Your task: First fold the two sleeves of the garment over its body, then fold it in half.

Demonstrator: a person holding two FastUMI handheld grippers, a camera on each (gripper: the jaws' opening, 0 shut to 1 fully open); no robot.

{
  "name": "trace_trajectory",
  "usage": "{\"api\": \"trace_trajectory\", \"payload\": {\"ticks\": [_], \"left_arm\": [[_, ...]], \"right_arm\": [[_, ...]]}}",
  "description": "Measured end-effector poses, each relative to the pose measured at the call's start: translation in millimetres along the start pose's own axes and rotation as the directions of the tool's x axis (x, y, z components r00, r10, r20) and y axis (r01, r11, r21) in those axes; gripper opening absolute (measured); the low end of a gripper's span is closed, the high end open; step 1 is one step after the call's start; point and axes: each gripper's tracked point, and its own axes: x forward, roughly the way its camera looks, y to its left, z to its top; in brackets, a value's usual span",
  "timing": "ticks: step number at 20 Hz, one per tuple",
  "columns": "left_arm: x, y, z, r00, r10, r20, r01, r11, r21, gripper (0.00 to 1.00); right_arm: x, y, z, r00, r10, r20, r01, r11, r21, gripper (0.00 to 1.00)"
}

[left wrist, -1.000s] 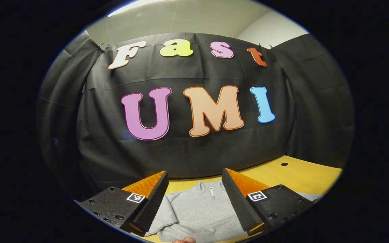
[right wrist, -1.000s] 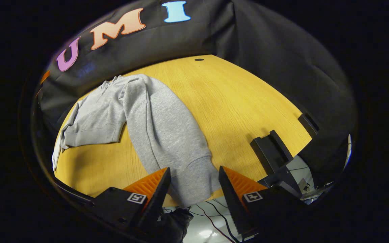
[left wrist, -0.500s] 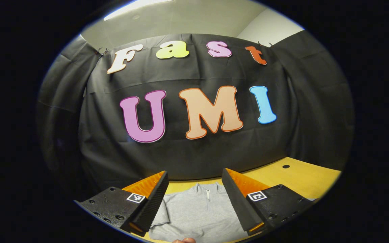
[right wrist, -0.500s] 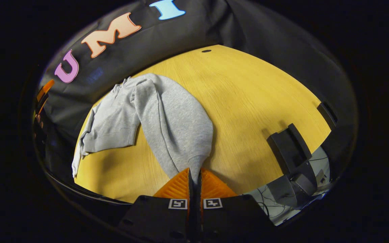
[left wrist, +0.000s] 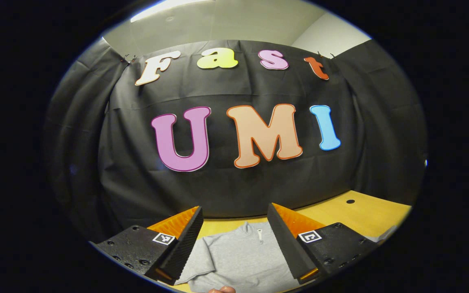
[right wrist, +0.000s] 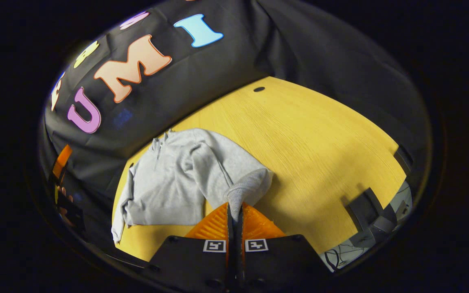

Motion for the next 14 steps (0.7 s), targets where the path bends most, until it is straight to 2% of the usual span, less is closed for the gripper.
{"api": "trace_trajectory", "payload": {"ticks": [6, 7, 8, 14], "left_arm": [[-1, 56, -7, 0.996, 0.084, -0.008, -0.084, 0.996, 0.004, 0.94], [-2, 65, -9, 0.995, 0.098, -0.012, -0.098, 0.995, 0.007, 0.90], [-4, 75, -11, 0.994, 0.112, -0.012, -0.112, 0.994, 0.009, 0.94], [-16, 128, -21, 0.978, 0.206, -0.024, -0.205, 0.979, 0.010, 0.94]], "right_arm": [[21, 66, 50, 0.994, 0.072, 0.079, -0.064, 0.992, -0.105, 0.03], [24, 75, 57, 0.993, 0.081, 0.087, -0.070, 0.990, -0.121, 0.03], [26, 85, 62, 0.992, 0.091, 0.092, -0.078, 0.988, -0.133, 0.03], [49, 142, 90, 0.982, 0.150, 0.115, -0.132, 0.981, -0.144, 0.02]]}}
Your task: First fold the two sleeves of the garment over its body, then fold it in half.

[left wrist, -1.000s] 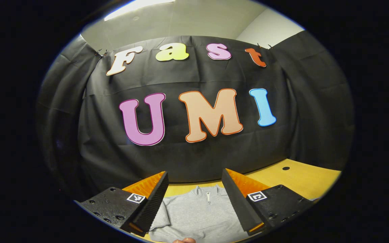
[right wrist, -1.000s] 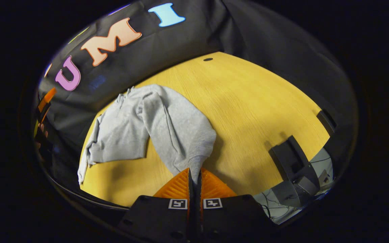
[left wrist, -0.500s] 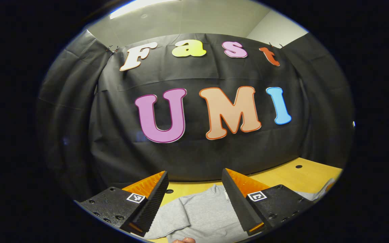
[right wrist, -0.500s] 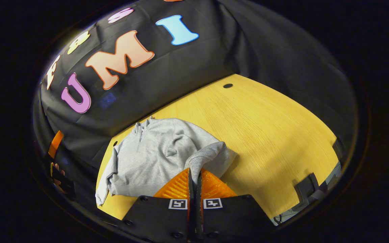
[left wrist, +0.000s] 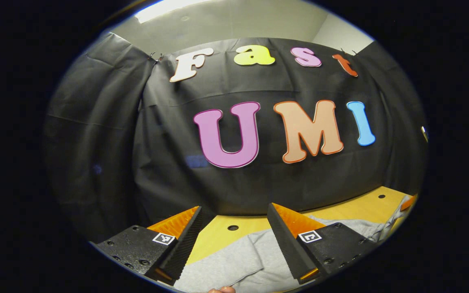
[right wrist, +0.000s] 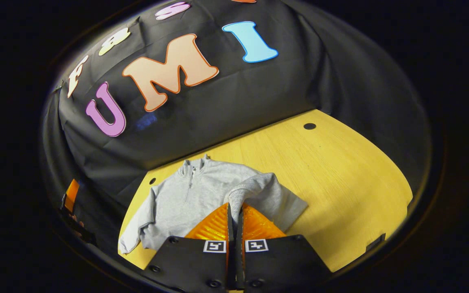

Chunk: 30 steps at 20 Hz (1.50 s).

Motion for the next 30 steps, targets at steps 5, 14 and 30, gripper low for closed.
{"api": "trace_trajectory", "payload": {"ticks": [5, 14, 30], "left_arm": [[-4, 45, -12, 0.996, 0.082, -0.027, -0.082, 0.997, 0.002, 0.94], [-7, 106, -22, 0.983, 0.177, -0.041, -0.176, 0.984, 0.027, 0.93], [-35, 202, -64, 0.938, 0.325, -0.117, -0.321, 0.946, 0.050, 0.94]], "right_arm": [[32, 54, 21, 0.997, 0.077, 0.014, -0.077, 0.997, -0.019, 0.03], [92, 164, 35, 0.977, 0.213, 0.002, -0.212, 0.975, -0.069, 0.03], [176, 317, -87, 0.911, 0.316, -0.265, -0.366, 0.915, -0.168, 0.03]]}}
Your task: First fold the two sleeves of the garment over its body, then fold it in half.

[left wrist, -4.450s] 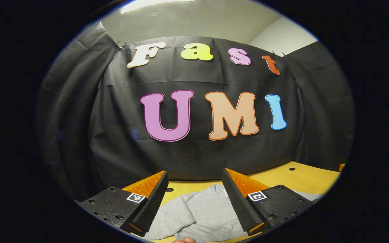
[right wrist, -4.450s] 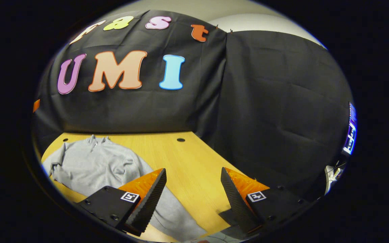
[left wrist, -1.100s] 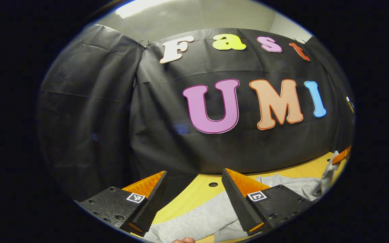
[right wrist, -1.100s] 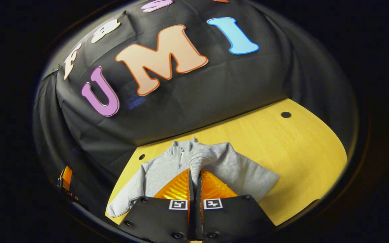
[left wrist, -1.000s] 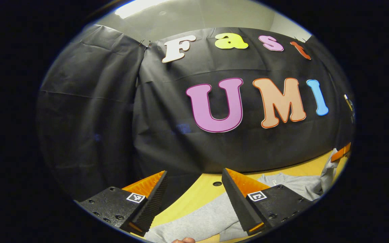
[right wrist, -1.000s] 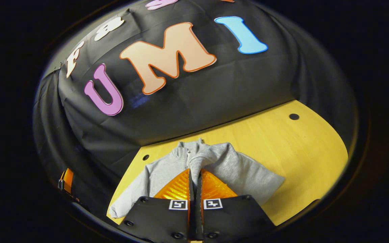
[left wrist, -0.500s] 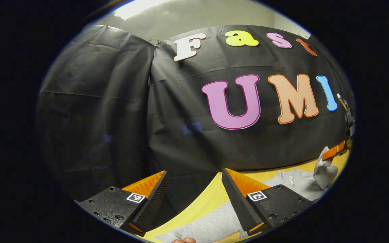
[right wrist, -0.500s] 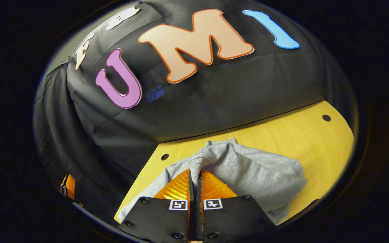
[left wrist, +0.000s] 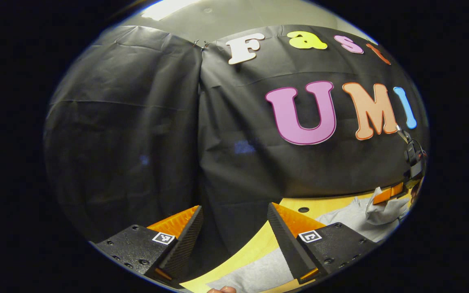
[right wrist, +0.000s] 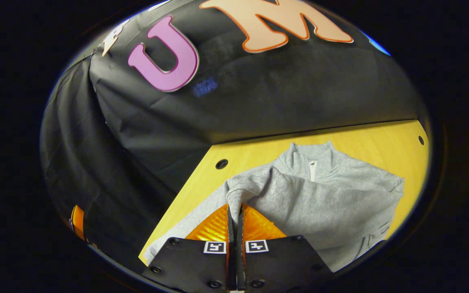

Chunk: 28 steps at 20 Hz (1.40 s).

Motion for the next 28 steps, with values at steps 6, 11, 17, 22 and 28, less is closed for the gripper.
{"api": "trace_trajectory", "payload": {"ticks": [6, 11, 17, 22, 28], "left_arm": [[-11, 29, -25, 0.997, 0.057, -0.047, -0.056, 0.998, 0.021, 0.94], [-15, 33, -55, 0.991, 0.074, -0.113, -0.072, 0.997, 0.023, 0.94], [-28, 25, -111, 0.973, 0.058, -0.223, -0.055, 0.998, 0.016, 0.94], [-43, 18, -177, 0.925, 0.047, -0.378, -0.054, 0.998, -0.009, 0.94], [-50, 15, -241, 0.844, 0.030, -0.536, -0.071, 0.996, -0.056, 0.96]], "right_arm": [[39, 0, -50, 0.981, -0.043, -0.191, 0.042, 0.999, -0.009, 0.03], [38, 24, -51, 0.984, 0.020, -0.176, -0.030, 0.998, -0.051, 0.35], [14, 20, -17, 0.999, 0.012, -0.038, -0.018, 0.984, -0.176, 0.98], [-22, 8, -4, 0.999, 0.003, 0.039, 0.006, 0.976, -0.218, 0.94], [-55, -22, -3, 0.997, -0.038, 0.068, 0.053, 0.970, -0.237, 0.95]]}}
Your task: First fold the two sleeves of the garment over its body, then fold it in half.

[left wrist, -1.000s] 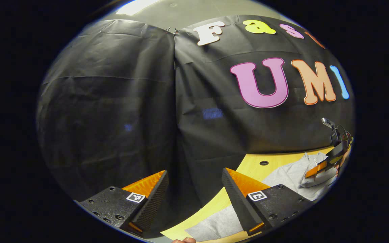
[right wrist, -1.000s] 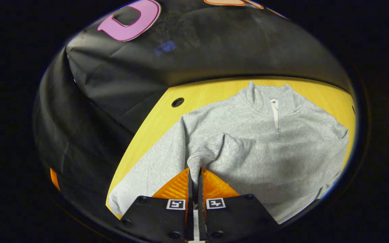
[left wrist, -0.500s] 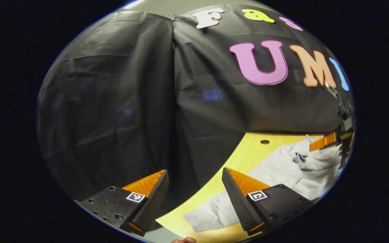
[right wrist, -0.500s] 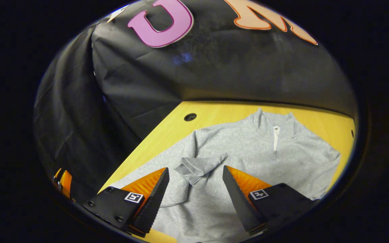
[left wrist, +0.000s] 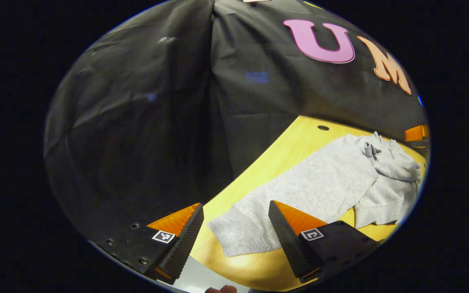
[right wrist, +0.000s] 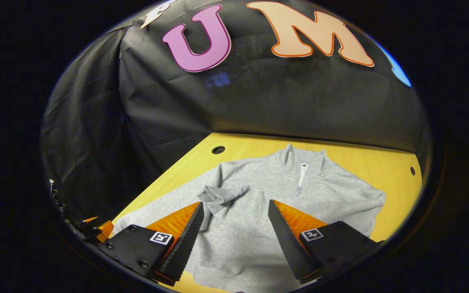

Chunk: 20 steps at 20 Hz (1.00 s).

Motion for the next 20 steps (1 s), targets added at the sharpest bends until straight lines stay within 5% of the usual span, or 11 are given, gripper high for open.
{"api": "trace_trajectory", "payload": {"ticks": [13, 16, 20], "left_arm": [[28, -13, -32, 0.989, -0.046, -0.143, 0.043, 0.999, -0.024, 0.93], [30, -25, -33, 0.980, -0.097, -0.174, 0.092, 0.995, -0.037, 0.75], [33, -38, -29, 0.974, -0.098, -0.204, 0.110, 0.993, 0.048, 0.09]], "right_arm": [[-49, -67, 2, 0.990, -0.128, 0.051, 0.126, 0.991, 0.044, 0.95], [-55, -72, 1, 0.989, -0.138, 0.052, 0.136, 0.990, 0.043, 0.98], [-65, -80, 1, 0.986, -0.158, 0.060, 0.156, 0.987, 0.036, 0.98]]}}
